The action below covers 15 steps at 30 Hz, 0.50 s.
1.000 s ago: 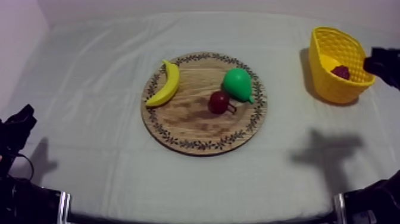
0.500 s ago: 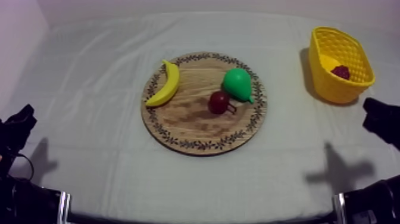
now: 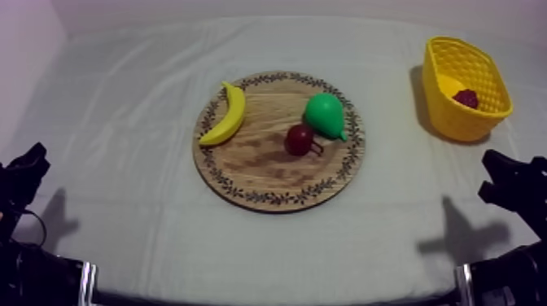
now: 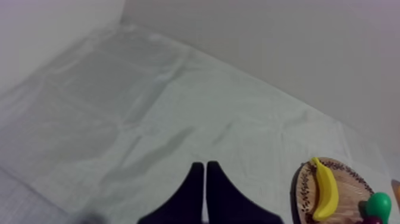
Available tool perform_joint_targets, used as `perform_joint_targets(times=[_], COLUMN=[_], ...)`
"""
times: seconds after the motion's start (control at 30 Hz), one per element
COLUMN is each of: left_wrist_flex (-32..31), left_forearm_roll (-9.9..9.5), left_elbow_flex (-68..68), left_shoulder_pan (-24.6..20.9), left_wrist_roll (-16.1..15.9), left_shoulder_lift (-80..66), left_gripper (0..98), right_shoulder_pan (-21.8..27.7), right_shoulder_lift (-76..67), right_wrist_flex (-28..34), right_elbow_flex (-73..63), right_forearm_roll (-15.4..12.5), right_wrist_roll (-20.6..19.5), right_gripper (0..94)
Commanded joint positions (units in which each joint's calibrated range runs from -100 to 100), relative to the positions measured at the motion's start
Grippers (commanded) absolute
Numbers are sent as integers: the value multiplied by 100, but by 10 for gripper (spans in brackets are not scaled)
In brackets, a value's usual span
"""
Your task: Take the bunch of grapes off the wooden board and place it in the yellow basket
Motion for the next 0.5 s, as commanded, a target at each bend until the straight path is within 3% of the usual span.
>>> perform_joint_targets(times=[0.0,0.17,0.47], left_wrist_flex=[-1,-1,-1], left_forearm_roll=[0,0,0], left_elbow_flex=[0,0,0], left_shoulder_pan=[-2,-2,-2], left_wrist_roll=[2,2,2], left_shoulder_lift=[5,5,5], left_gripper=[1,1,1], right_shoulder_pan=[-5,-6,-6], right_shoulder_lift=[0,-2,-2], right_wrist_flex=[14,9,8], right_elbow_flex=[7,10,10], right_forearm_roll=[10,16,17], right_wrist_roll=[730,1255,1255], right_gripper=[5,5,5])
